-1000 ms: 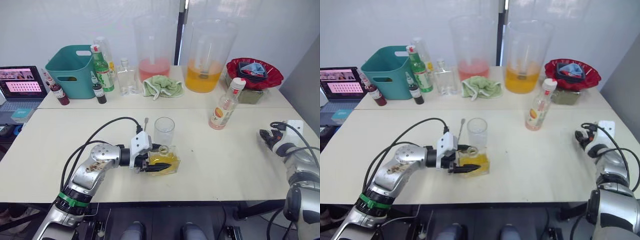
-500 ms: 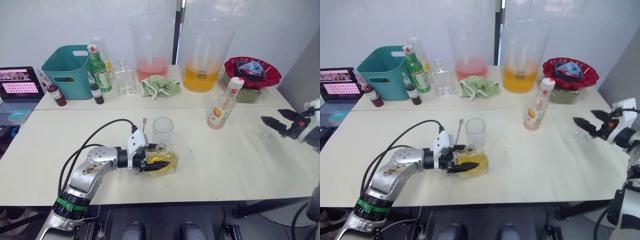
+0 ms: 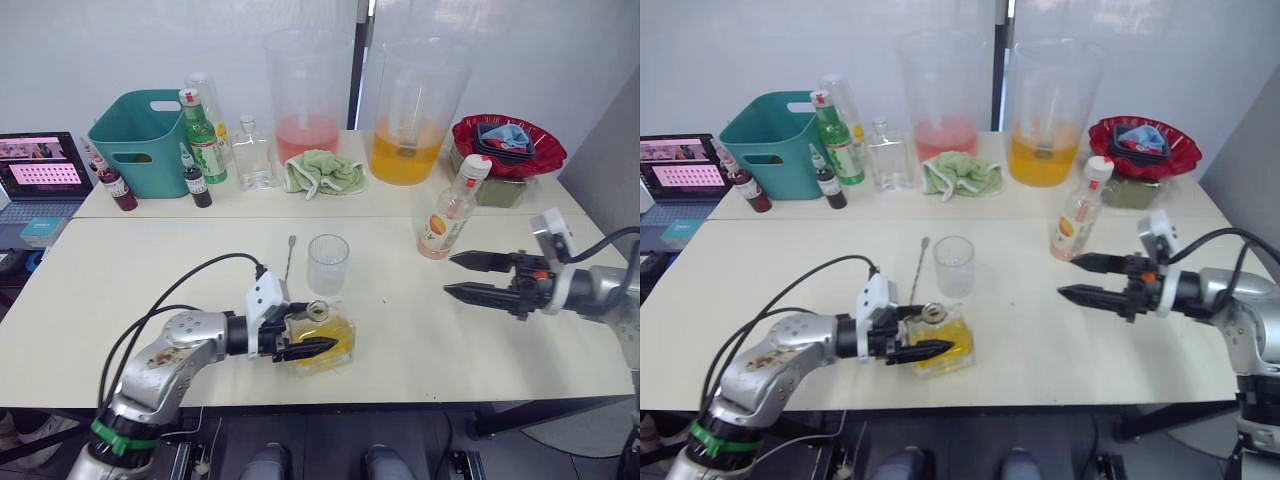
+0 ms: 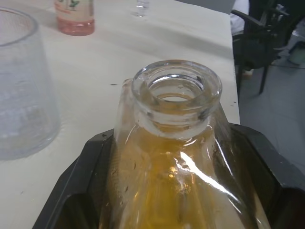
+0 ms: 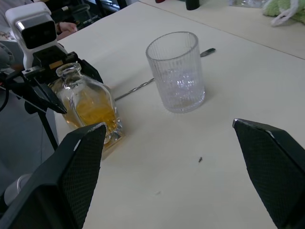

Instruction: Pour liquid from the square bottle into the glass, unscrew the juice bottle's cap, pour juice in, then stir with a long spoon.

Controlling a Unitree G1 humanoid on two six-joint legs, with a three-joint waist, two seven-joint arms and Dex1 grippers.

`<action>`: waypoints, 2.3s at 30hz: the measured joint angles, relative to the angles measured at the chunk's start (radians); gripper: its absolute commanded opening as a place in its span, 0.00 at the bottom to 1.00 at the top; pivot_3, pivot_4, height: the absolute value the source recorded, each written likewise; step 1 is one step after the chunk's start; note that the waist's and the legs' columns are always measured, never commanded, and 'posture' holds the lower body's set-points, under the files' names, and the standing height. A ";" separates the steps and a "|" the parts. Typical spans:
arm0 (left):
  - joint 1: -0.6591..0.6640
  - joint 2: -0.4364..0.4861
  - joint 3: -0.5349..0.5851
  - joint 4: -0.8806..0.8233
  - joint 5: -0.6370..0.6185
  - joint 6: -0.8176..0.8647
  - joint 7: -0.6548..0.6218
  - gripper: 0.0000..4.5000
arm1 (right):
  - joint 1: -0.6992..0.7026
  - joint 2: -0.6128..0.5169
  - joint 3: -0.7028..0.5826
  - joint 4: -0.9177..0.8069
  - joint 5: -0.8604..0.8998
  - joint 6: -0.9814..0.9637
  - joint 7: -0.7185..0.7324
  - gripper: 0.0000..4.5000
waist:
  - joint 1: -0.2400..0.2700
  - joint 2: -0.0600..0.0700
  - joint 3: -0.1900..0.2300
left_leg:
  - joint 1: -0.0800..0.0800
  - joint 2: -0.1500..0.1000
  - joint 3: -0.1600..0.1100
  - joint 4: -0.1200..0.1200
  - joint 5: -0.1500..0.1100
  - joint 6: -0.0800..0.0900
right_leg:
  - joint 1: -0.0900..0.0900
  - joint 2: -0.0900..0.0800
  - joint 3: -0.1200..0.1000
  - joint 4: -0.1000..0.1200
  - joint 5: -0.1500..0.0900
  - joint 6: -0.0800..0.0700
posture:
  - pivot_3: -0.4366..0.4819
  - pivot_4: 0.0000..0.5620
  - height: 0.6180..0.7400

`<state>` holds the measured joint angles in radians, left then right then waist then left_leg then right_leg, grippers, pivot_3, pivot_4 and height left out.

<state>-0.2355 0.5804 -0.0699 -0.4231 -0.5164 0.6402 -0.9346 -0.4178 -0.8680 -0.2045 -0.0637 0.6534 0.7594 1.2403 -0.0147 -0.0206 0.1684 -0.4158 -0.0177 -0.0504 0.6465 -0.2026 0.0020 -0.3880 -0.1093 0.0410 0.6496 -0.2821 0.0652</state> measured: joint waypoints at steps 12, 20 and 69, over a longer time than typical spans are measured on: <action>-0.029 0.172 0.278 -0.058 -0.129 0.089 0.086 0.62 | -0.013 0.060 0.079 -0.056 0.034 -0.003 0.002 0.99 | 0.004 -0.001 0.001 | 0.000 0.000 -0.001 0.000 0.000 0.000 | 0.000 0.001 -0.001 0.000 0.000 0.000 | 0.48 0.27 1.00; -0.282 0.201 0.134 0.173 0.161 -0.040 0.213 0.62 | -0.007 0.077 0.108 -0.047 0.019 -0.062 0.013 0.99 | 0.011 -0.003 0.002 | -0.001 -0.001 0.001 0.000 0.000 0.000 | 0.000 0.001 -0.002 0.000 0.000 0.000 | 0.48 0.27 1.00; -0.645 -0.080 -0.282 0.847 1.071 -0.950 0.588 0.62 | 0.117 0.052 0.031 -0.189 0.104 -0.006 -0.135 0.99 | 0.024 -0.007 0.004 | -0.010 -0.002 0.001 0.013 0.000 0.000 | -0.005 0.000 -0.006 0.010 0.000 0.000 | 0.48 0.27 1.00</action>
<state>-0.8805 0.5008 -0.3523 0.4240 0.5549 -0.3095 -0.3470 -0.3012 -0.8159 -0.1733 -0.2531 0.7573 0.7537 1.1050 0.0091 -0.0275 0.1723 -0.4263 -0.0200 -0.0496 0.6597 -0.2027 0.0023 -0.3929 -0.1088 0.0347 0.6594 -0.2819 0.0655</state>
